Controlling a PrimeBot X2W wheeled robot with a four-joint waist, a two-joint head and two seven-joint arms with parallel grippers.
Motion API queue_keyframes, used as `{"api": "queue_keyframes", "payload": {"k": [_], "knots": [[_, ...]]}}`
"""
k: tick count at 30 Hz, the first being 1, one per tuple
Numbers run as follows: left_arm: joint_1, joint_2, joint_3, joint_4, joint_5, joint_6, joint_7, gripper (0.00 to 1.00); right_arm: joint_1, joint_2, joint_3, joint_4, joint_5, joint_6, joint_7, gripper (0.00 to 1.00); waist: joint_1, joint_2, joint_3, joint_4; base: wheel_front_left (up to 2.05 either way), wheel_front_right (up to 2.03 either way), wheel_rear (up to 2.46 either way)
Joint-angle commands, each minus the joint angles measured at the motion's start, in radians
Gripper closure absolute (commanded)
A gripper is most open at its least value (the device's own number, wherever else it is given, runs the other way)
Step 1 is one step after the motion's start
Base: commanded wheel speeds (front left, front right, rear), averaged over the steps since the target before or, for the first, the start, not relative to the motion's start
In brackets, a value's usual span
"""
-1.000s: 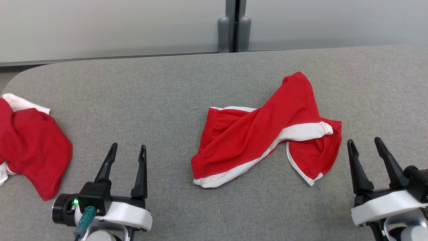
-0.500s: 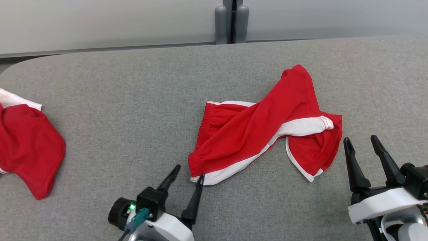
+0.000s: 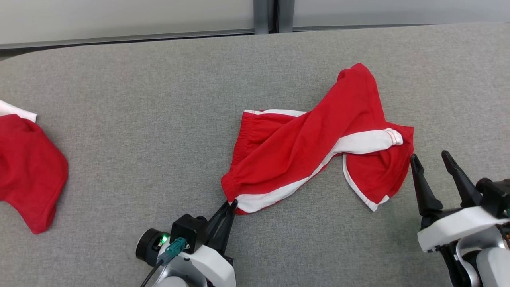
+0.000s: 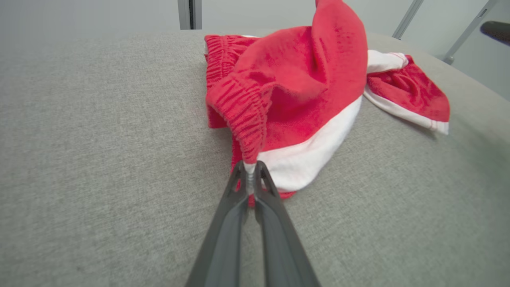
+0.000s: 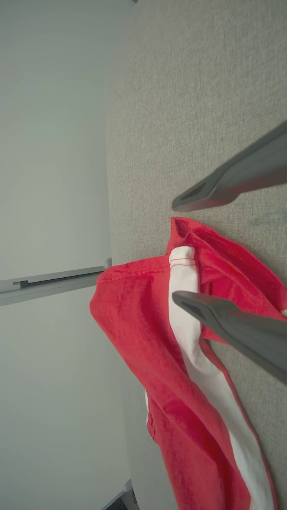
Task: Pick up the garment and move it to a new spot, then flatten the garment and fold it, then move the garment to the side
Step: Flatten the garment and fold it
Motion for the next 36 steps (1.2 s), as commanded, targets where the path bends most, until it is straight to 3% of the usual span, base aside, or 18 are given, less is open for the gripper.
{"api": "queue_keyframes", "payload": {"k": [1,15,16,17,18,19,28,36], "knots": [[-0.024,0.004,0.001,0.006,-0.004,0.003,-0.008,1.00,-0.032,-0.016,0.015,0.014,0.009,0.000,0.006,0.00,0.0000,0.0000,0.013,0.008,0.00,0.00,0.00],[-0.109,0.000,-0.037,0.048,-0.023,0.024,-0.053,1.00,-0.231,-0.125,0.166,0.244,0.117,0.000,0.045,0.00,0.0000,0.0000,0.083,0.056,0.00,0.00,0.00],[-0.112,0.000,-0.040,0.051,-0.025,0.027,-0.055,1.00,-0.239,-0.128,0.173,0.255,0.121,0.000,0.044,0.10,0.0000,0.0000,0.085,0.056,0.00,0.00,0.00],[-0.117,-0.001,-0.042,0.053,-0.028,0.030,-0.060,1.00,-0.246,-0.129,0.184,0.263,0.132,0.000,0.048,0.45,0.0000,0.0000,0.086,0.056,0.00,0.00,0.00],[-0.120,-0.001,-0.043,0.055,-0.030,0.031,-0.062,1.00,-0.254,-0.132,0.192,0.266,0.137,0.000,0.049,0.63,0.0000,0.0000,0.087,0.055,0.00,0.00,0.00],[-0.122,-0.001,-0.044,0.056,-0.030,0.032,-0.065,1.00,-0.261,-0.136,0.198,0.268,0.142,0.000,0.042,1.00,0.0000,0.0000,0.088,0.054,0.00,0.00,0.00],[-0.142,0.010,-0.027,0.002,-0.022,0.060,-0.099,1.00,-0.268,-0.144,0.190,0.236,0.162,0.000,-0.035,1.00,0.0000,0.0000,0.072,0.042,0.00,0.00,0.00],[-0.174,0.076,0.009,-0.279,0.013,0.114,-0.041,1.00,-0.242,-0.128,0.078,0.039,0.128,0.000,-0.097,1.00,0.0000,0.0000,0.001,0.016,0.00,0.00,0.00]]}}
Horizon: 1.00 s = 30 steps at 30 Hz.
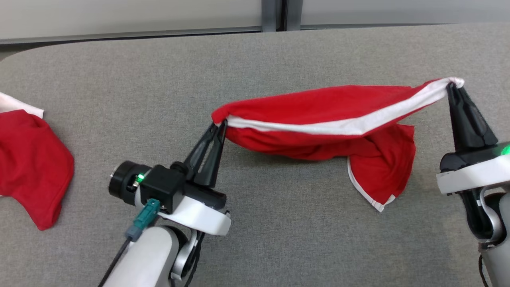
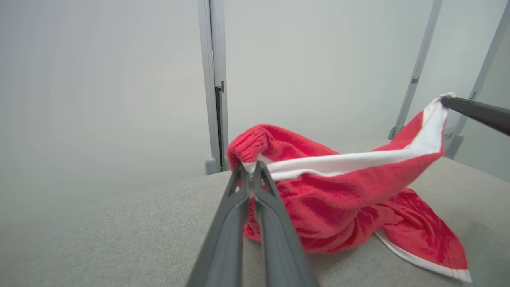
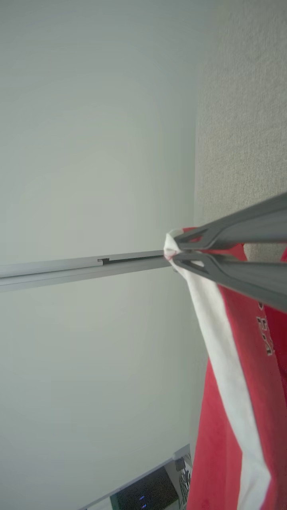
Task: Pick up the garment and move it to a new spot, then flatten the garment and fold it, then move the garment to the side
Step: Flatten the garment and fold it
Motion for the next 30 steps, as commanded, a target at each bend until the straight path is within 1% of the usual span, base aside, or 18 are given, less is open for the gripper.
{"api": "queue_keyframes", "payload": {"k": [1,6,9,12,15,20,23,26,30], "knots": [[-0.020,0.011,0.009,-0.024,0.005,0.011,0.006,1.00,0.006,0.000,-0.011,-0.023,-0.008,0.000,-0.004,1.00,0.0000,0.0000,-0.015,-0.010,0.00,0.00,0.00],[-0.067,0.037,0.031,-0.195,0.027,0.033,0.058,1.00,0.001,0.020,-0.091,-0.200,-0.056,0.000,0.002,1.00,0.0000,0.0000,-0.050,-0.022,0.00,0.00,0.00],[-0.109,0.047,0.047,-0.267,0.036,0.039,0.080,1.00,-0.017,0.037,-0.141,-0.300,-0.077,0.000,0.017,1.00,0.0000,0.0000,-0.070,-0.026,0.00,0.00,0.00],[-0.160,0.054,0.062,-0.321,0.046,0.040,0.094,1.00,-0.032,0.060,-0.174,-0.368,-0.090,0.000,0.038,1.00,0.0000,0.0000,-0.088,-0.030,0.00,0.00,0.00],[-0.196,0.056,0.064,-0.340,0.045,0.033,0.114,1.00,-0.048,0.081,-0.191,-0.406,-0.091,0.000,0.062,1.00,0.0000,0.0000,-0.097,-0.030,0.00,0.00,0.00],[-0.253,0.041,0.059,-0.315,0.021,0.016,0.120,1.00,-0.085,0.093,-0.192,-0.402,-0.079,0.000,0.091,1.00,0.0000,0.0000,-0.082,-0.025,0.00,0.00,0.00],[-0.307,0.030,0.067,-0.276,0.001,-0.003,0.106,1.00,-0.135,0.081,-0.188,-0.379,-0.068,0.000,0.105,1.00,0.0000,0.0000,-0.049,-0.019,0.00,0.00,0.00],[-0.398,0.013,0.084,-0.209,-0.015,-0.018,0.079,1.00,-0.227,0.060,-0.172,-0.337,-0.044,0.000,0.117,1.00,0.0000,0.0000,-0.001,-0.011,0.00,0.00,0.00],[-0.543,-0.013,0.107,-0.063,-0.028,-0.033,0.012,1.00,-0.396,0.034,-0.120,-0.231,-0.002,0.000,0.109,1.00,0.0000,0.0000,0.053,-0.004,0.00,0.00,0.00]]}}
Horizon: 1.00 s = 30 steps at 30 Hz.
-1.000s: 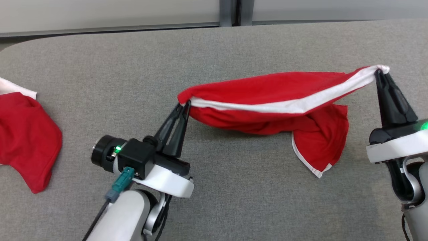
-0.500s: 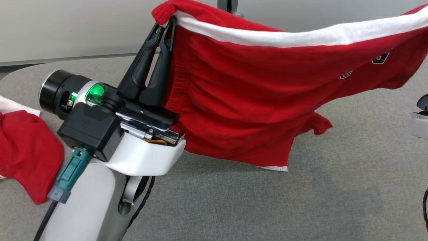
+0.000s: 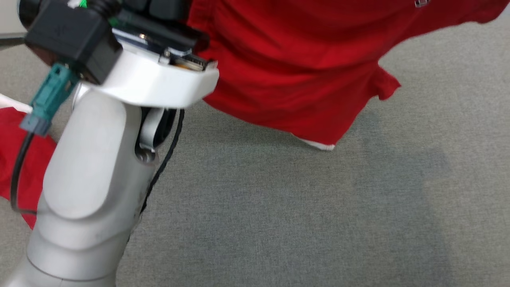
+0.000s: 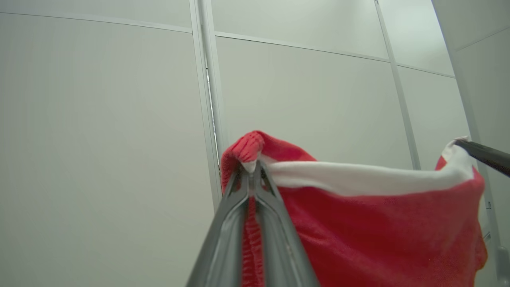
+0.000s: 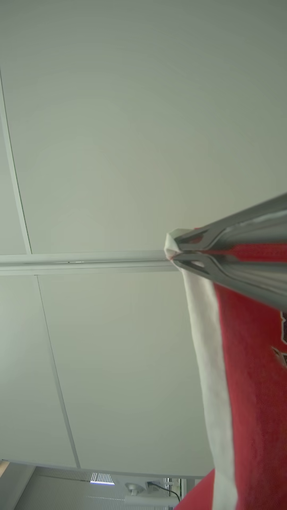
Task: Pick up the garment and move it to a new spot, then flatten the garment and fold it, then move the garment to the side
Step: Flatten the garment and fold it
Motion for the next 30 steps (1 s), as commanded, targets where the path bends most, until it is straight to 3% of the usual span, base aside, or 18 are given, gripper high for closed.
{"api": "queue_keyframes", "payload": {"k": [1,8,15,22,30], "knots": [[-0.088,-0.011,0.013,0.077,-0.011,-0.009,-0.032,1.00,-0.096,-0.012,0.032,0.064,0.024,0.000,-0.006,1.00,0.0000,0.0000,0.056,0.010,0.00,0.00,0.00],[-0.336,-0.044,0.042,0.328,-0.038,-0.018,-0.097,1.00,-0.410,-0.014,0.140,0.283,0.055,0.000,-0.068,1.00,0.0000,0.0000,0.148,0.010,0.00,0.00,0.00],[-0.478,-0.060,0.066,0.630,-0.069,-0.034,-0.118,1.00,-0.614,0.055,0.304,0.608,0.076,0.000,-0.156,1.00,0.0000,0.0000,0.186,-0.009,0.00,0.00,0.00],[-0.386,-0.063,0.060,0.864,-0.142,-0.069,-0.117,1.00,-0.563,0.138,0.447,0.902,0.156,0.000,-0.206,1.00,0.0000,0.0000,0.211,-0.037,0.00,0.00,0.00],[-0.221,-0.063,0.000,0.955,-0.257,-0.077,-0.117,1.00,-0.364,0.152,0.560,1.033,0.281,0.000,-0.242,1.00,0.0000,0.0000,0.228,-0.034,0.00,0.00,0.00]]}}
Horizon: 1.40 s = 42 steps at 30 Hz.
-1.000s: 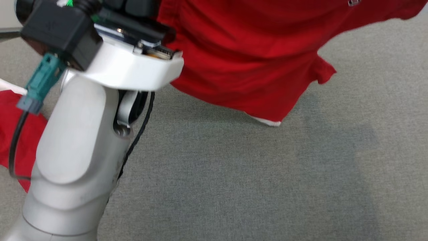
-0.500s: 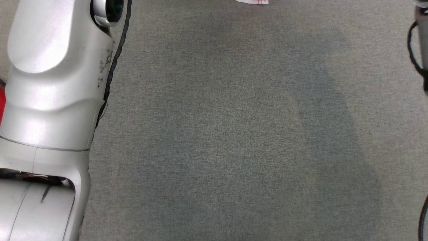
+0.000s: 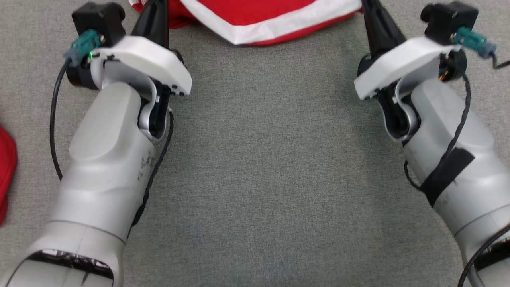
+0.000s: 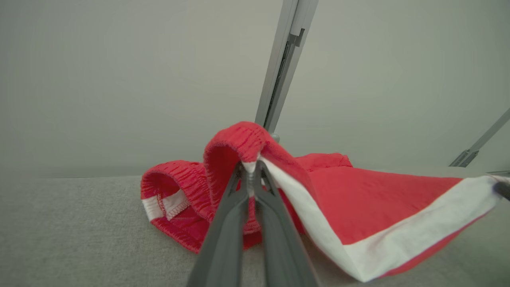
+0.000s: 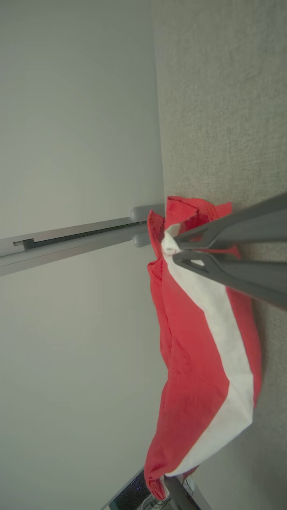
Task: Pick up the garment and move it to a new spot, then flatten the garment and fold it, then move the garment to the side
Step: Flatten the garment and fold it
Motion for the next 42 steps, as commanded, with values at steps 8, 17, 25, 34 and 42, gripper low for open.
{"api": "queue_keyframes", "payload": {"k": [8,17,25,34,42], "knots": [[0.265,0.005,-0.004,-0.100,-0.043,-0.001,0.000,1.00,0.301,-0.055,-0.029,-0.119,0.055,0.000,-0.010,1.00,0.0000,0.0000,-0.073,0.002,0.00,0.00,0.00],[0.592,0.004,0.052,-0.334,0.047,-0.002,0.000,1.00,0.616,-0.100,-0.129,-0.339,0.000,0.000,-0.009,1.00,0.0000,0.0000,-0.190,-0.005,0.00,0.00,0.00],[0.884,0.023,0.068,-0.534,0.100,0.017,0.000,1.00,0.939,-0.133,-0.246,-0.554,-0.063,0.000,-0.008,1.00,0.0000,0.0000,-0.310,-0.014,0.00,0.00,0.00],[1.156,0.092,0.047,-0.828,0.101,0.098,0.158,1.00,1.252,-0.104,-0.396,-0.804,-0.166,-0.001,0.132,1.00,0.0000,0.0000,-0.399,-0.016,0.00,0.00,0.00],[1.256,0.123,0.035,-0.972,0.102,0.143,0.257,1.00,1.375,-0.055,-0.506,-0.947,-0.231,-0.001,0.247,1.00,0.0000,0.0000,-0.431,0.018,0.00,0.00,0.00]]}}
